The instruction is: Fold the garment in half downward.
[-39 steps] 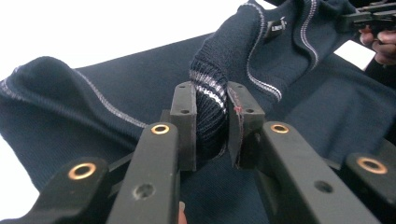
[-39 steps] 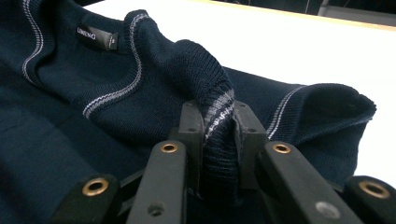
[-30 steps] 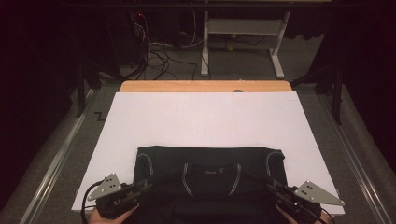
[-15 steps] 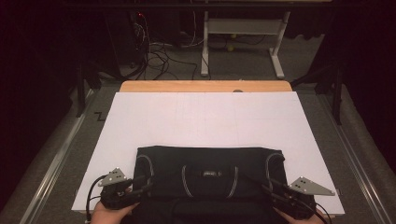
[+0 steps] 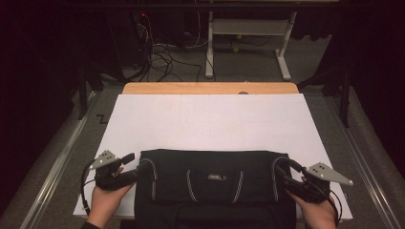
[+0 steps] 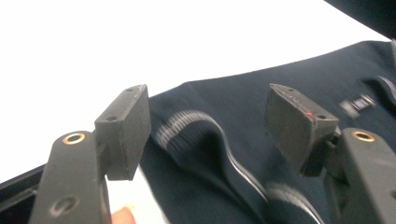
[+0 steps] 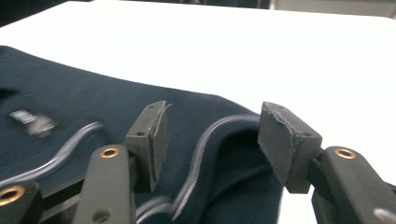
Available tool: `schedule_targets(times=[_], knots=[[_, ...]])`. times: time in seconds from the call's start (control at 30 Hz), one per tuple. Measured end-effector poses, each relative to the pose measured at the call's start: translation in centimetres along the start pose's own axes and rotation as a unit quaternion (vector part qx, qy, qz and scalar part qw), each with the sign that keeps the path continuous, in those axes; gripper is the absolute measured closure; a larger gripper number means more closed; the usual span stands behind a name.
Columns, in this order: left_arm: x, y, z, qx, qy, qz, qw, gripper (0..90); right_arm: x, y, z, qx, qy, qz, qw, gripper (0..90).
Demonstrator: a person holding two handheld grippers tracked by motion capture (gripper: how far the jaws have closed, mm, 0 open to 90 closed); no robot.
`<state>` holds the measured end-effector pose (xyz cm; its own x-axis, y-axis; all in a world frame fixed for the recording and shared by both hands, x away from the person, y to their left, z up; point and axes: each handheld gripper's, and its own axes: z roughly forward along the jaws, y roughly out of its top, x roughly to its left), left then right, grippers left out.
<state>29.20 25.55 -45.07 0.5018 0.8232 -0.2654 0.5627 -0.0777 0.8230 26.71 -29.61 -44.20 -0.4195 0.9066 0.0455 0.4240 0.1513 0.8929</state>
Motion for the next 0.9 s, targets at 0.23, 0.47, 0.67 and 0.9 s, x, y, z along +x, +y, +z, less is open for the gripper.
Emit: schedule_targets(times=[0.23,0.47,0.67,0.9], knots=[[2.2,1.1,4.1,0.055,0.026,-0.037,0.9975,23.3,-2.6,1.6,3.7,0.025,-0.039,0.025,0.9986,41.3],[2.4,0.5,4.7,0.092,0.040,-0.040,0.9942,21.1,-4.0,0.6,6.0,0.101,-0.050,0.056,0.9921,31.0],[1.6,0.0,5.0,0.132,0.073,-0.004,0.9886,22.0,-3.9,-0.4,5.6,0.132,-0.042,0.055,0.9889,28.3],[1.3,-0.5,4.8,0.124,0.070,0.006,0.9897,38.6,-3.2,-0.7,5.0,0.132,-0.029,0.052,0.9894,41.1]])
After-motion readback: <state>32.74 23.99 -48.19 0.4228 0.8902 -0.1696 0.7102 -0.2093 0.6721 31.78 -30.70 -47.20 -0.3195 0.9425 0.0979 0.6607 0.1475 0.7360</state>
